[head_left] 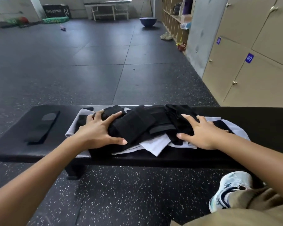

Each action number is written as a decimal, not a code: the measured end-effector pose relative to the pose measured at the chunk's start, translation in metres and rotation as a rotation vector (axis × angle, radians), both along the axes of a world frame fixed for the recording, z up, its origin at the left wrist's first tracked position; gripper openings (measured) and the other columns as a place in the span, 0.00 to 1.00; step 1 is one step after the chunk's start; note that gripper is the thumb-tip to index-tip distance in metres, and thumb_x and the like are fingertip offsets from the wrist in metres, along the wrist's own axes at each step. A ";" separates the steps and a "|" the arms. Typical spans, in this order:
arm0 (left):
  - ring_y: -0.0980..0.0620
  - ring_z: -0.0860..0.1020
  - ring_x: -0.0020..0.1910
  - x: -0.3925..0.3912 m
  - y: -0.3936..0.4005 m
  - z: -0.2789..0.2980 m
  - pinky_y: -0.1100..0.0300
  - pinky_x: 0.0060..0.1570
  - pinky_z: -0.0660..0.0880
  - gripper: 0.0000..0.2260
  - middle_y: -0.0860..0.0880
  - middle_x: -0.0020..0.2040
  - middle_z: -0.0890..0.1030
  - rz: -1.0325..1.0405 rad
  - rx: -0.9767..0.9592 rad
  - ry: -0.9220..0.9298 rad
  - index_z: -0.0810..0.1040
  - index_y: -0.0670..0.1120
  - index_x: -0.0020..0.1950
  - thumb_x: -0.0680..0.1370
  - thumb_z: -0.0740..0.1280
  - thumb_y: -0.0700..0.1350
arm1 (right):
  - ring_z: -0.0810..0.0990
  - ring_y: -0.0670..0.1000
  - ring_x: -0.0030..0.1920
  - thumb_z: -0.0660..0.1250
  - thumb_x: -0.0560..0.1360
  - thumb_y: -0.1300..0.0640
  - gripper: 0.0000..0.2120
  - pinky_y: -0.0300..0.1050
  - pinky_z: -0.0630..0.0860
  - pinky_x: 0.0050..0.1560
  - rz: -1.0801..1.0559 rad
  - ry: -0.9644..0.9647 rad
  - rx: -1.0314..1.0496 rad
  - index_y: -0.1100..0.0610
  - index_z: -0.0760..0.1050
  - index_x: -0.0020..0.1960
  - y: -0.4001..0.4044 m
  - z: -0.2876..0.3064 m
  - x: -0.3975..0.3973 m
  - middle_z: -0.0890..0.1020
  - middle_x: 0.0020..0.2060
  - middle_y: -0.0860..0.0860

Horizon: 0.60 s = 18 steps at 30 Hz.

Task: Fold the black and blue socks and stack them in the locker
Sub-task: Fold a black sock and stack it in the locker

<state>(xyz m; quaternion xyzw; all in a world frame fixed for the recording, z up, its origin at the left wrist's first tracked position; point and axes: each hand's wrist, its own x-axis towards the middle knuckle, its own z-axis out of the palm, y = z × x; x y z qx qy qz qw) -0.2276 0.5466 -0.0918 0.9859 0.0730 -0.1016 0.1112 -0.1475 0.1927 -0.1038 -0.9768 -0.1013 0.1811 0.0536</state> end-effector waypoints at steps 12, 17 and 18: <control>0.38 0.44 0.81 0.022 -0.096 -0.005 0.26 0.67 0.64 0.50 0.50 0.83 0.45 -0.049 0.018 0.004 0.42 0.80 0.73 0.57 0.64 0.83 | 0.62 0.62 0.77 0.62 0.72 0.27 0.43 0.58 0.65 0.73 -0.024 0.001 0.027 0.35 0.44 0.79 -0.097 0.008 0.015 0.56 0.79 0.56; 0.36 0.43 0.81 0.034 -0.147 -0.006 0.24 0.67 0.62 0.52 0.48 0.83 0.44 -0.072 0.023 0.000 0.42 0.76 0.75 0.58 0.63 0.84 | 0.64 0.60 0.75 0.65 0.71 0.28 0.43 0.58 0.65 0.73 -0.084 0.028 0.033 0.35 0.47 0.78 -0.146 0.014 0.022 0.59 0.77 0.55; 0.35 0.43 0.80 0.036 -0.159 -0.007 0.24 0.67 0.62 0.52 0.47 0.83 0.43 -0.077 0.026 0.000 0.42 0.76 0.76 0.58 0.63 0.84 | 0.65 0.60 0.75 0.66 0.71 0.29 0.43 0.58 0.65 0.73 -0.097 0.032 0.033 0.35 0.48 0.78 -0.155 0.016 0.024 0.60 0.77 0.55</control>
